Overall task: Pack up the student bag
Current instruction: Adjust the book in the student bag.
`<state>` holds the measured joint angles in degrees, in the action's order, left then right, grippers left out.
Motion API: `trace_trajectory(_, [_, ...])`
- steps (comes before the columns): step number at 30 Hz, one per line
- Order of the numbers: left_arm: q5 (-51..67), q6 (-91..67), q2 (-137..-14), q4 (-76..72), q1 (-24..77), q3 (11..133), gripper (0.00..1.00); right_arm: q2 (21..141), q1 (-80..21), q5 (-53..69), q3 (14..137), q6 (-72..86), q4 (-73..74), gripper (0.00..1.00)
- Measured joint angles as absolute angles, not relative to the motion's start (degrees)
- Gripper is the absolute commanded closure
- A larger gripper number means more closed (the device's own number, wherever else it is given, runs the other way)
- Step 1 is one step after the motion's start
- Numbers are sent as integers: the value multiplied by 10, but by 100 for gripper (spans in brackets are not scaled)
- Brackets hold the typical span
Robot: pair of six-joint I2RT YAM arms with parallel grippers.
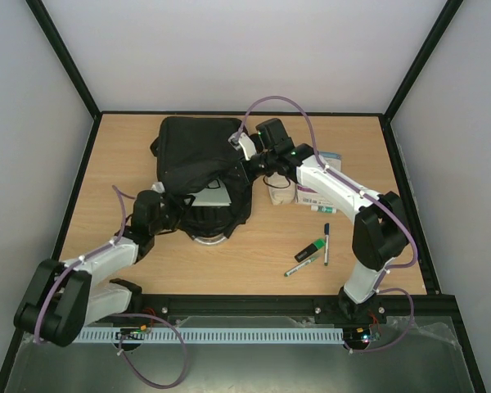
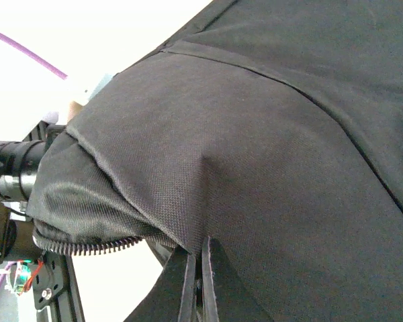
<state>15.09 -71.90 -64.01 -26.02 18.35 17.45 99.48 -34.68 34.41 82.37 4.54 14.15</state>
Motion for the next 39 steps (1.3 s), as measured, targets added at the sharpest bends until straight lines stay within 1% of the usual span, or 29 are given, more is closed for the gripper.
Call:
trace_trajectory(4, [149, -706, -698, -269, 185, 216, 98, 995, -344, 342, 835, 45, 145, 99])
trace_trajectory(5, [148, -701, -712, -265, 185, 230, 96, 995, -344, 342, 836, 45, 146, 99])
trace_trajectory(6, [146, -698, -720, -259, 185, 240, 92, 995, -344, 340, 837, 43, 147, 99])
trace_trajectory(7, [144, -695, -727, -251, 185, 251, 85, 995, -344, 337, 838, 42, 148, 99])
trace_trajectory(9, [139, -688, -730, -223, 185, 267, 65, 995, -344, 332, 838, 37, 152, 99])
trace_trajectory(11, [126, -674, -722, -168, 185, 288, 48, 995, -344, 329, 838, 34, 154, 99])
trace_trajectory(14, [111, -639, -700, -79, 185, 317, 34, 995, -344, 325, 838, 26, 157, 99])
trace_trajectory(16, [101, -617, -679, -20, 184, 337, 29, 995, -342, 324, 837, 23, 158, 99])
trace_trajectory(19, [98, -586, -650, 52, 184, 360, 25, 995, -340, 324, 834, 17, 160, 99])
trace_trajectory(22, [103, -555, -618, 121, 186, 376, 24, 995, -339, 317, 830, 13, 166, 99])
trace_trajectory(25, [97, -517, -607, 202, 197, 411, 27, 995, -336, 310, 830, 4, 175, 99])
trace_trajectory(28, [74, -471, -623, 291, 218, 478, 31, 995, -335, 300, 830, -7, 184, 99])
trace_trajectory(30, [62, -430, -624, 333, 238, 523, 32, 995, -334, 293, 830, -14, 186, 99])
trace_trajectory(34, [35, -348, -594, 355, 263, 565, 32, 995, -332, 287, 826, -33, 194, 99])
trace_trajectory(39, [43, -237, -534, 313, 267, 548, 32, 993, -332, 286, 801, -60, 194, 99])
